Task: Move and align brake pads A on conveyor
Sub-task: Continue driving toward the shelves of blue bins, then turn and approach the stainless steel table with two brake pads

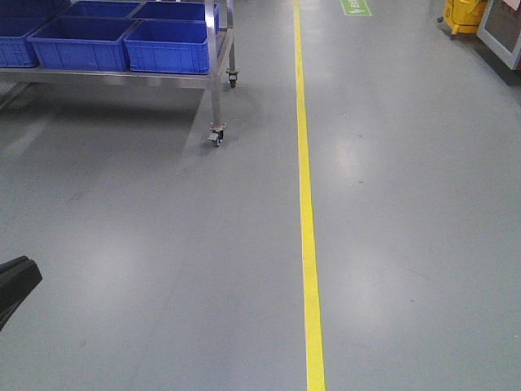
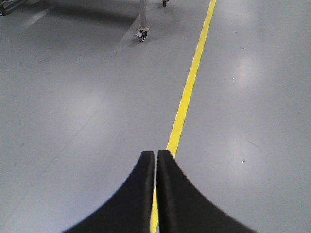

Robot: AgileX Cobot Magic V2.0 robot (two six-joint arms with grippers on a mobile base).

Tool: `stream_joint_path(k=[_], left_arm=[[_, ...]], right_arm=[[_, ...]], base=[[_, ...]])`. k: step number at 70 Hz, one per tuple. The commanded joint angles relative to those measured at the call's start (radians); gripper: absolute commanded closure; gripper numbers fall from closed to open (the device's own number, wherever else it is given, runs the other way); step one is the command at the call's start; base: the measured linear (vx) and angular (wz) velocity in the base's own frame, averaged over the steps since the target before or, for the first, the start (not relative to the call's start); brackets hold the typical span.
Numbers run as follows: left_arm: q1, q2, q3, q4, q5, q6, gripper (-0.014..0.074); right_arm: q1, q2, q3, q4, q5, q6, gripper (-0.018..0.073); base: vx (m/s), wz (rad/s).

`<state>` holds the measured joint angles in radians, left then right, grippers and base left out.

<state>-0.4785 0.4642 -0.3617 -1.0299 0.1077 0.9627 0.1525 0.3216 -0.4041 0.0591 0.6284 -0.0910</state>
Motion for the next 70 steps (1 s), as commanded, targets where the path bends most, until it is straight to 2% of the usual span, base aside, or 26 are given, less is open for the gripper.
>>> stream_joint_path(k=[1, 42, 70], left_arm=[[-0.004, 0.001, -0.024, -0.008, -0.03, 0.002, 0.0603], [-0.004, 0.001, -0.024, -0.008, -0.03, 0.002, 0.0603], [-0.004, 0.001, -0.024, -0.008, -0.03, 0.002, 0.0603]], right_arm=[[-0.005, 0.008, -0.026, -0.003, -0.065, -0.007, 0.0563], [-0.005, 0.008, -0.026, -0.003, -0.065, -0.007, 0.0563], [-0.005, 0.008, -0.026, -0.003, -0.065, -0.007, 0.0563]], base=[[0.17, 0.02], [0.06, 0.09], [0.04, 0.56]])
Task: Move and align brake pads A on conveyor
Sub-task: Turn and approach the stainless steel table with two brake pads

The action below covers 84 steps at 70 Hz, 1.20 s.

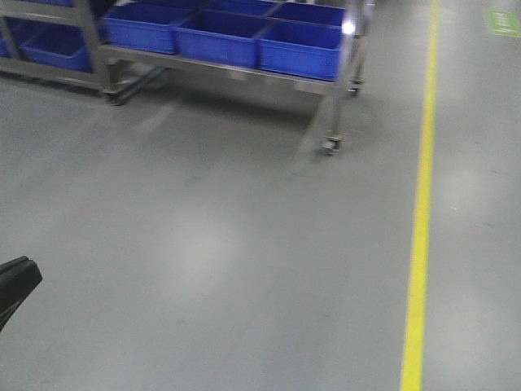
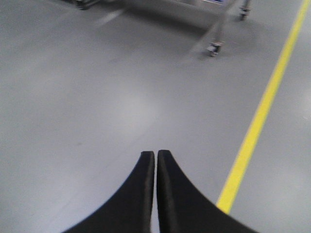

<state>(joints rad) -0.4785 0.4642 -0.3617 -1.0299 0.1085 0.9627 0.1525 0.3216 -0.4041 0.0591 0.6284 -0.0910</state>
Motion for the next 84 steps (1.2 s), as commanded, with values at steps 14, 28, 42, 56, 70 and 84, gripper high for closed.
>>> stream_joint_path(k=[14, 28, 42, 56, 70, 84], left_arm=[[-0.004, 0.001, -0.024, -0.008, -0.031, 0.002, 0.0603], [-0.004, 0.001, -0.024, -0.008, -0.031, 0.002, 0.0603], [-0.004, 0.001, -0.024, -0.008, -0.031, 0.002, 0.0603], [-0.004, 0.001, -0.024, -0.008, -0.031, 0.002, 0.0603], [-0.004, 0.001, -0.024, -0.008, -0.031, 0.002, 0.0603], [-0.004, 0.001, -0.024, -0.008, -0.031, 0.002, 0.0603]], right_arm=[[-0.005, 0.008, -0.026, -0.003, -0.065, -0.007, 0.0563], [-0.005, 0.008, -0.026, -0.003, -0.065, -0.007, 0.0563], [-0.005, 0.008, -0.026, -0.003, -0.065, -0.007, 0.0563], [-0.005, 0.008, -0.026, -0.003, -0.065, -0.007, 0.0563], [-0.005, 0.008, -0.026, -0.003, -0.065, -0.007, 0.0563], [-0.005, 0.008, -0.026, -0.003, -0.064, -0.007, 0.0563]], base=[[0.03, 0.74], [0.03, 0.72], [0.05, 0.75], [0.07, 0.78], [0.08, 0.77], [0.1, 0.82]])
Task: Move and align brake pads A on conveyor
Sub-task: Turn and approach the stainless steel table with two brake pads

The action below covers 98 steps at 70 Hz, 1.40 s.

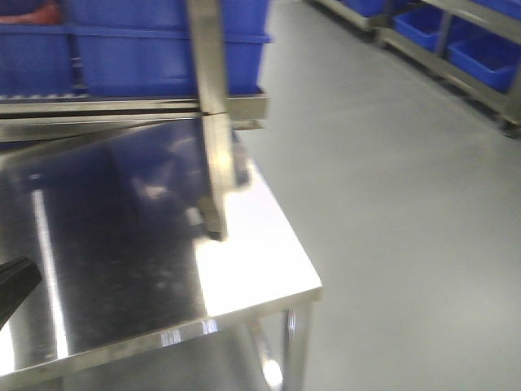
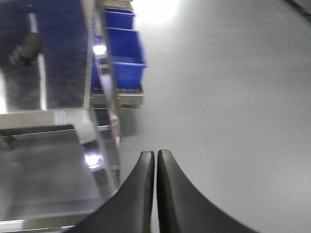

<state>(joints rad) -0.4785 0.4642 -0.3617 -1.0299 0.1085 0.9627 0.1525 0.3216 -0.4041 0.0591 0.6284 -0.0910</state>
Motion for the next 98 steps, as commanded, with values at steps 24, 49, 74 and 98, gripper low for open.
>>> stream_joint_path(k=[24, 49, 74, 98], left_arm=[[-0.004, 0.001, -0.024, -0.008, -0.031, 0.002, 0.0603], [-0.004, 0.001, -0.024, -0.008, -0.031, 0.002, 0.0603], [-0.004, 0.001, -0.024, -0.008, -0.031, 0.002, 0.0603], [-0.004, 0.001, -0.024, -0.008, -0.031, 0.002, 0.0603]], right_arm=[[-0.005, 0.008, -0.026, -0.003, -0.063, -0.007, 0.0563], [-0.005, 0.008, -0.026, -0.003, -0.062, -0.007, 0.0563], [-0.005, 0.008, -0.026, -0.003, -0.062, -0.007, 0.0563], [-0.005, 0.008, -0.026, -0.003, -0.059, -0.007, 0.0563]], base=[[0.1, 0.66], [0.07, 0.18], [0.13, 0.03], [0.15, -0.02]])
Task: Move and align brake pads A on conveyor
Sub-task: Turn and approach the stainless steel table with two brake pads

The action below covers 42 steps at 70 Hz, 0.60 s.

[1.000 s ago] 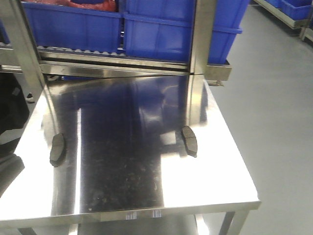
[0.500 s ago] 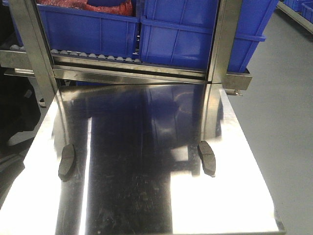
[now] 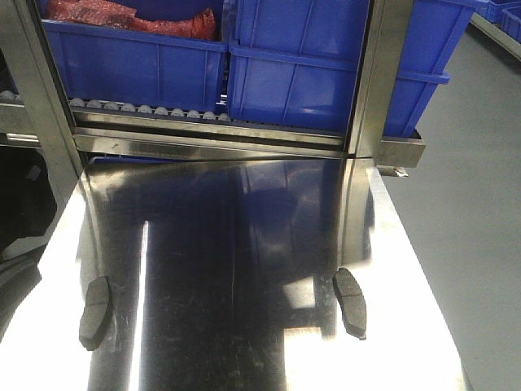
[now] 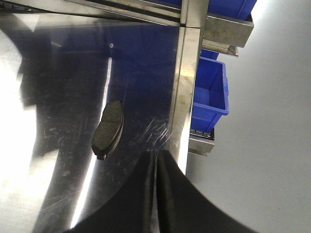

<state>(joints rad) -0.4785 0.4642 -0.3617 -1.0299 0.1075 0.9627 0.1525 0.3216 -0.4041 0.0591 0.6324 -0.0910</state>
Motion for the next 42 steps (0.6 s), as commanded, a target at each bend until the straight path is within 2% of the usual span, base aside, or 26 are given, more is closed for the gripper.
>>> stream_joint_path(k=[1, 42], left_arm=[[-0.004, 0.001, -0.024, -0.008, -0.03, 0.002, 0.0603], [-0.004, 0.001, -0.024, -0.008, -0.03, 0.002, 0.0603]], right_arm=[[-0.005, 0.008, -0.026, -0.003, -0.063, -0.007, 0.0563], [-0.005, 0.008, -0.026, -0.003, -0.063, -0.007, 0.0563]], base=[[0.11, -0.01], [0.01, 0.0]])
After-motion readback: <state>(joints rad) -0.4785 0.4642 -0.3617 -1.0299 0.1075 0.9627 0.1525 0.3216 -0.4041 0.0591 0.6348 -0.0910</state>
